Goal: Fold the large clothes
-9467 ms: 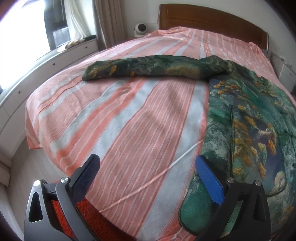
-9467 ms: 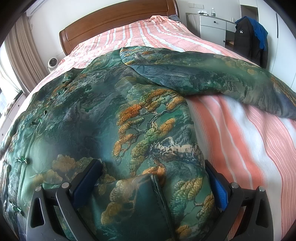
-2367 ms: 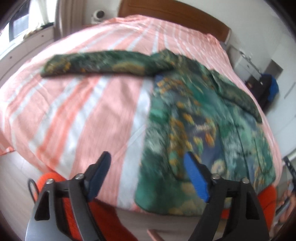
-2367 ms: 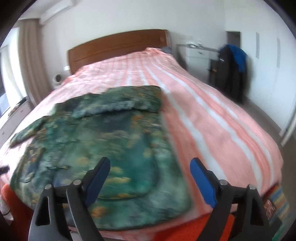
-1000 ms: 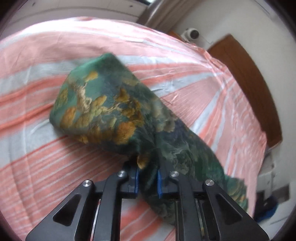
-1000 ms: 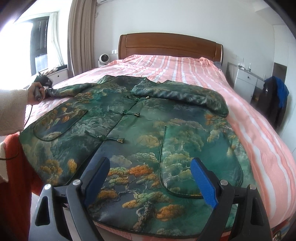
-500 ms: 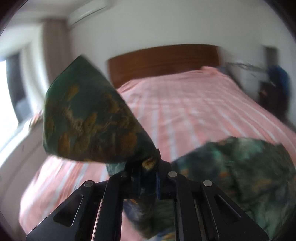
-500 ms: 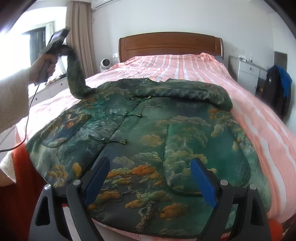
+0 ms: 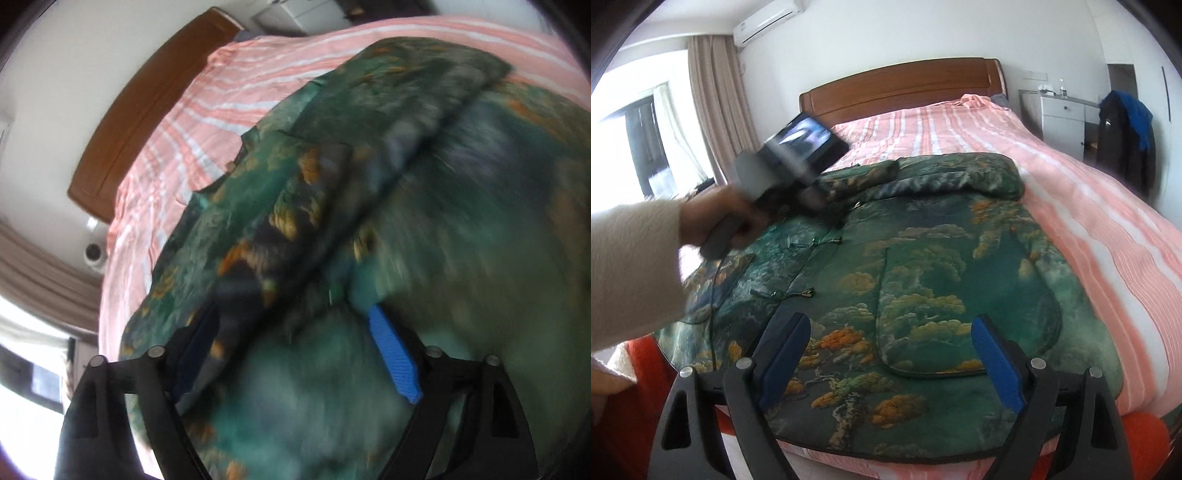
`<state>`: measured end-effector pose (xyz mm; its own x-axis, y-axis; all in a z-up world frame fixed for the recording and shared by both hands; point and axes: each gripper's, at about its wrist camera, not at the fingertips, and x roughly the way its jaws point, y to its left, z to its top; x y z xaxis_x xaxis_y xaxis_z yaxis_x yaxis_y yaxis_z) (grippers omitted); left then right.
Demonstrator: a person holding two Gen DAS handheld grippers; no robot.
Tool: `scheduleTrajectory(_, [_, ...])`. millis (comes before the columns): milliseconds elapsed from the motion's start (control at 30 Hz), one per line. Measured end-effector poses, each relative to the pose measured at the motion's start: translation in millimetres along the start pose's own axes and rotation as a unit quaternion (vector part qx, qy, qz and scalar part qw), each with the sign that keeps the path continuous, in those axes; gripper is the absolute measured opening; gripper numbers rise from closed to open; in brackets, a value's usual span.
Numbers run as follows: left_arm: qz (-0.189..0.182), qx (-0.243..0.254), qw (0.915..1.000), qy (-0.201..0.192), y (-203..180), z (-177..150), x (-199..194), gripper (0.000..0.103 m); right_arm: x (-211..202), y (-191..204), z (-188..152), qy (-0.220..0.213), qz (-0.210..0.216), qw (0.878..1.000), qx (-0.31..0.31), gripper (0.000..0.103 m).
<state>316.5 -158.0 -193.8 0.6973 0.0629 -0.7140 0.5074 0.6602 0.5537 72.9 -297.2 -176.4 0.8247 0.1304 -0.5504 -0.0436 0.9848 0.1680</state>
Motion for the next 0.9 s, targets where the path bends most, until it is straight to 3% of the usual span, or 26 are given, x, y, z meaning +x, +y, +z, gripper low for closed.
scheduleTrajectory(100, [-0.024,-0.017,0.9994,-0.020,22.0,-15.9,-34.6,0.097,1.1,-8.2,2.0,-0.002,0.002,1.000,0.019,0.088])
scheduleTrajectory(133, [-0.023,-0.028,0.9989,-0.028,36.5,-19.3,-40.9,0.101,2.9,-10.7,2.4,0.000,0.004,1.000,0.026,0.088])
scheduleTrajectory(267, [0.001,-0.109,0.9938,-0.023,97.6,-26.5,-36.3,0.102,7.8,-11.7,1.9,0.009,0.007,0.999,0.033,0.088])
scheduleTrajectory(367, [0.027,-0.197,0.9799,0.016,140.4,-39.7,5.5,0.102,5.5,-8.4,2.1,0.004,0.005,1.000,0.024,0.088])
scheduleTrajectory(433, [0.036,-0.255,0.9641,0.064,158.3,-57.4,43.1,0.102,3.1,-5.9,1.4,0.000,0.006,1.000,0.020,0.088])
scheduleTrajectory(500, [0.009,-0.287,0.9522,0.105,163.4,-76.8,73.6,0.102,1.9,-4.6,0.8,-0.001,0.007,1.000,0.017,0.088])
scheduleTrajectory(567, [0.005,-0.279,0.9514,0.130,156.8,-84.7,89.3,0.103,1.7,-4.7,0.0,0.002,0.009,1.000,0.016,0.088])
scheduleTrajectory(633, [0.022,-0.259,0.9581,0.121,150.6,-81.4,83.0,0.102,2.4,-6.3,-0.1,0.004,0.011,1.000,0.018,0.088])
scheduleTrajectory(767, [0.009,-0.251,0.9656,0.067,148.6,-54.7,47.3,0.101,3.8,-12.1,0.1,0.006,0.015,0.999,0.030,0.088])
scheduleTrajectory(900, [-0.050,-0.275,0.9602,-0.001,148.5,-10.1,12.2,0.102,6.5,-18.0,0.6,0.011,0.019,0.999,0.044,0.088])
